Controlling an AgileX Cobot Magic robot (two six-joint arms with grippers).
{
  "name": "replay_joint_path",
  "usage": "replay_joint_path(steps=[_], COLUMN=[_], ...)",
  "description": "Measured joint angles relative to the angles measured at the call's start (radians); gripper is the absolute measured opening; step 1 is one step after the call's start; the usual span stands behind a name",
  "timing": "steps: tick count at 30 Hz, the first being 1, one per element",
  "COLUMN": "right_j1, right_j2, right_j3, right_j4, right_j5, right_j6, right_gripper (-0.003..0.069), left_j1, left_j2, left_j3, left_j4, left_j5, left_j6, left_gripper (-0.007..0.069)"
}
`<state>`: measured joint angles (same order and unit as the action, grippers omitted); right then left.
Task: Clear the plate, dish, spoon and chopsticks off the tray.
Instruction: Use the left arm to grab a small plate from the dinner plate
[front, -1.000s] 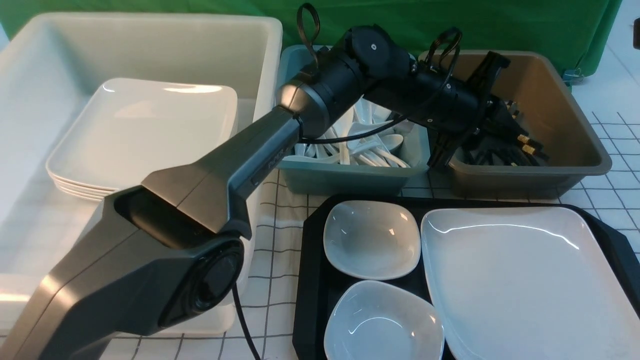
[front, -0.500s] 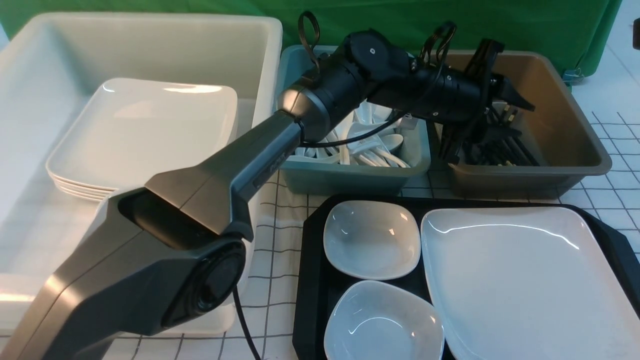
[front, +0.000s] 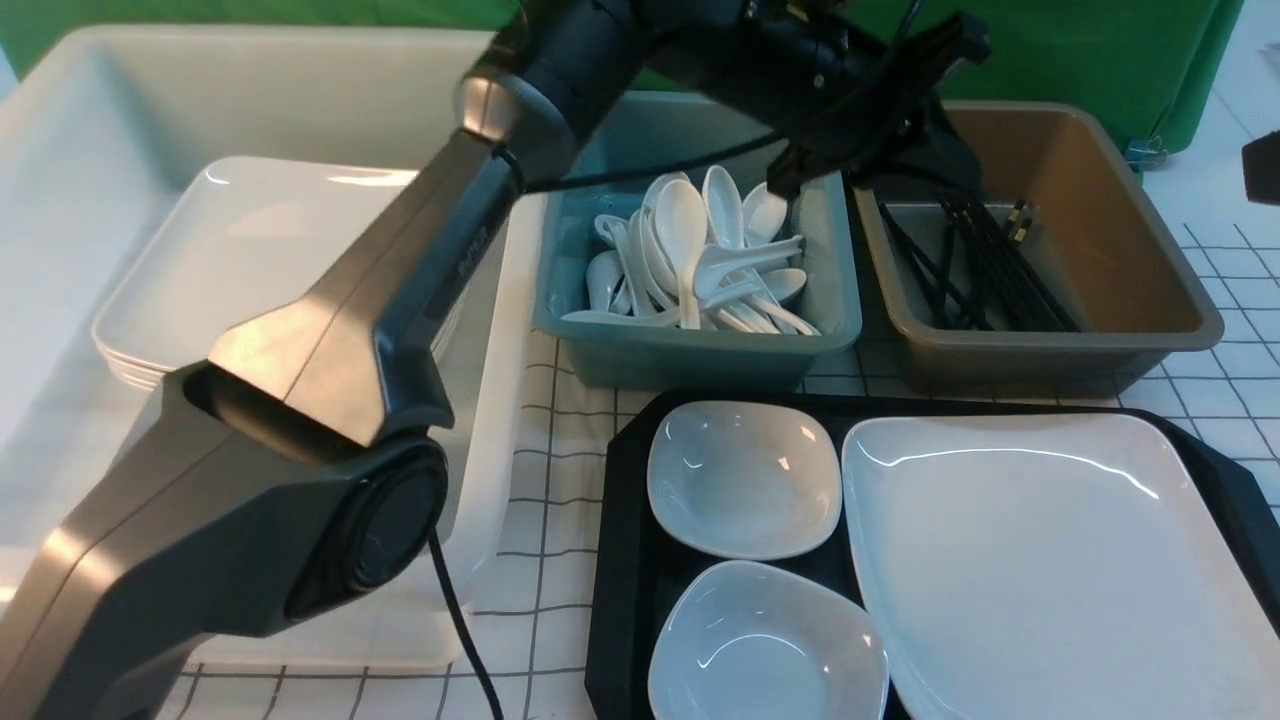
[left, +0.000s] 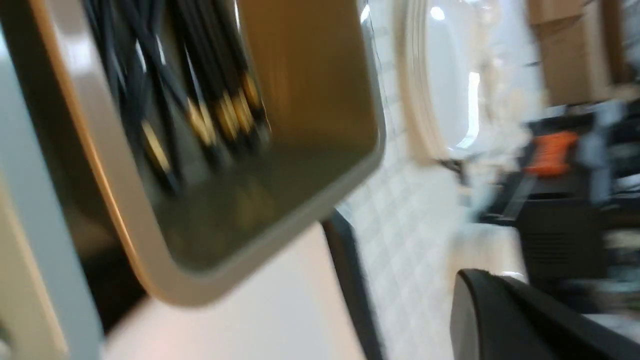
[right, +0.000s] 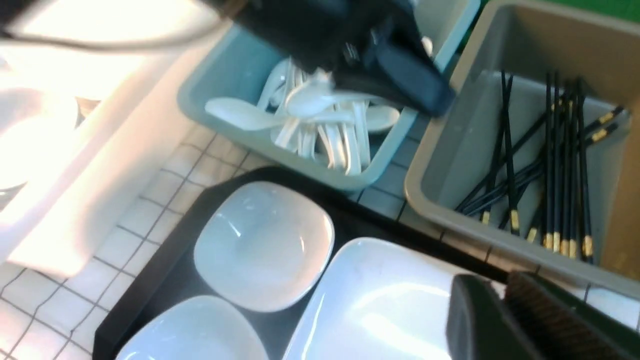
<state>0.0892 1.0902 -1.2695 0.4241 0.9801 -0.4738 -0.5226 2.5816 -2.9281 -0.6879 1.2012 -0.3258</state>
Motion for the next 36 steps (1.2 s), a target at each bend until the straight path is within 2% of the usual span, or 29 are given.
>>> replay_joint_path(steps=[2, 7, 10, 11, 14, 15, 17, 18, 22, 26, 31, 36], right_j1=[0.000, 0.000, 0.000, 0.000, 0.000, 0.000, 0.000, 0.000, 0.000, 0.006, 0.079, 0.198], right_j2=[-0.011, -0.031, -0.039, -0.041, -0.057, -0.058, -0.063, -0.067, -0.073, -0.073, -0.073, -0.073], right_j3=[0.000, 0.000, 0.000, 0.000, 0.000, 0.000, 0.000, 0.000, 0.000, 0.003, 0.018, 0.086], right_j4=[0.005, 0.008, 0.008, 0.008, 0.008, 0.008, 0.008, 0.008, 0.011, 0.015, 0.040, 0.041], right_j5=[0.003, 0.009, 0.018, 0.018, 0.025, 0.025, 0.026, 0.033, 0.152, 0.225, 0.233, 0.230], right_j6=[0.000, -0.003, -0.004, -0.004, -0.004, -0.004, -0.004, -0.004, -0.067, -0.118, -0.138, -0.156], right_gripper=[0.0050, 0.0039, 0.0039, 0.0039, 0.0039, 0.0039, 0.0041, 0.0041, 0.0045, 0.0050, 0.0050, 0.0050], left_j1=[-0.021, -0.082, -0.139, -0.139, -0.199, -0.205, -0.229, -0.243, -0.247, -0.247, -0.247, -0.247], left_j2=[-0.059, -0.190, -0.289, -0.296, -0.426, -0.443, -0.521, -0.595, -0.776, -0.882, -0.889, -0.858], left_j3=[-0.021, -0.017, 0.066, 0.074, 0.277, 0.293, 0.460, 0.609, 0.999, 1.299, 1.531, 1.596], left_j4=[0.075, 0.192, 0.303, 0.303, 0.460, 0.468, 0.538, 0.585, 0.626, 0.654, 0.664, 0.688], left_j5=[0.007, 0.010, 0.010, 0.010, 0.010, 0.010, 0.010, 0.013, 0.018, -0.017, -0.102, -0.206], left_j6=[0.083, 0.182, 0.240, 0.243, 0.270, 0.271, 0.272, 0.266, 0.213, 0.206, 0.226, 0.239], left_gripper=[-0.0004, -0.0004, -0.0004, -0.0004, -0.0004, -0.0004, -0.0004, -0.0004, -0.0003, -0.0003, -0.0001, 0.0024])
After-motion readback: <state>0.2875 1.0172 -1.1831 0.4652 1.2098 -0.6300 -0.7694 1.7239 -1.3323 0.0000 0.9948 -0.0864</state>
